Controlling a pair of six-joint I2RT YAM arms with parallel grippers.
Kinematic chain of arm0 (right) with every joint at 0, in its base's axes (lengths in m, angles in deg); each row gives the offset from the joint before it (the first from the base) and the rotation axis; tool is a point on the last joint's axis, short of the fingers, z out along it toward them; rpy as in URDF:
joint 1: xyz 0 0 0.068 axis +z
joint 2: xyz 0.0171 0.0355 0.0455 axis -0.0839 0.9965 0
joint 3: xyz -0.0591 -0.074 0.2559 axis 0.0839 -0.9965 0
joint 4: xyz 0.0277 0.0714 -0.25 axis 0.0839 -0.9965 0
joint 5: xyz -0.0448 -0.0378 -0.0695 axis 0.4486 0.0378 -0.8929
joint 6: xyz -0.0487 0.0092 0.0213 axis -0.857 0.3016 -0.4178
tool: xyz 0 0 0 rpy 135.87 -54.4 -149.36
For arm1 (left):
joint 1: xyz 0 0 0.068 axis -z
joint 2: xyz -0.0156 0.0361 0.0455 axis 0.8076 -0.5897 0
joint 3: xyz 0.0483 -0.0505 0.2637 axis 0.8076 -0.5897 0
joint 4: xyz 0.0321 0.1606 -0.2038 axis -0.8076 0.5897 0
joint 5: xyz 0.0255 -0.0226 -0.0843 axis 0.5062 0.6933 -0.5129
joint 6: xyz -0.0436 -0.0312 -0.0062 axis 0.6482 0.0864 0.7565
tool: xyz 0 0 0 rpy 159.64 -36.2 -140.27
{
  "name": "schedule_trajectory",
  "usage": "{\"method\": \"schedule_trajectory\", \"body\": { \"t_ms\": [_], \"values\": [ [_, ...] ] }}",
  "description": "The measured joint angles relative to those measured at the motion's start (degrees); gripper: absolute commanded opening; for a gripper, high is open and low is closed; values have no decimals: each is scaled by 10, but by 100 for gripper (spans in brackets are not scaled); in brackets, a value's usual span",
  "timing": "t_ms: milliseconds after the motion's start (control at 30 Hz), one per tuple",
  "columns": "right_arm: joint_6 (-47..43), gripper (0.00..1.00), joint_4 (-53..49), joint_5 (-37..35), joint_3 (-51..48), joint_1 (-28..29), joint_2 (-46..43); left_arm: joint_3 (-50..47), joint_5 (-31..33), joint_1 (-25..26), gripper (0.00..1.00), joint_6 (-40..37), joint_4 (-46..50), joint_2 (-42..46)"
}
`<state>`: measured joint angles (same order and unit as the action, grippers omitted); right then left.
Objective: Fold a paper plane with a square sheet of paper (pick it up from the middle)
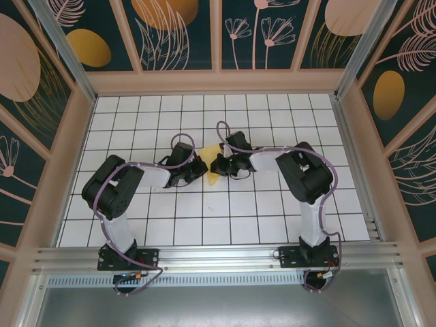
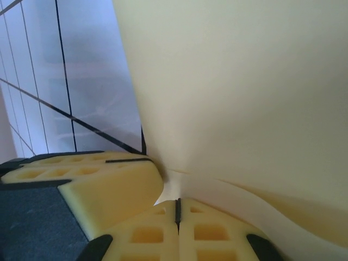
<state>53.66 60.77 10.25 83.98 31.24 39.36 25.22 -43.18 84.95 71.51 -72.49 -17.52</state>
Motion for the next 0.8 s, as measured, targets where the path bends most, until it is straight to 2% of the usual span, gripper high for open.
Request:
{"method": "schedule_trajectory", "body": {
  "t_ms": [367, 800],
  "values": [
    [-24, 4, 1, 40, -54, 1, -71, 0, 0, 0, 1, 0, 0, 0],
    [-30, 4, 0, 68, -62, 16, -68, 0, 0, 0, 1, 0, -2, -1]
  ]
}}
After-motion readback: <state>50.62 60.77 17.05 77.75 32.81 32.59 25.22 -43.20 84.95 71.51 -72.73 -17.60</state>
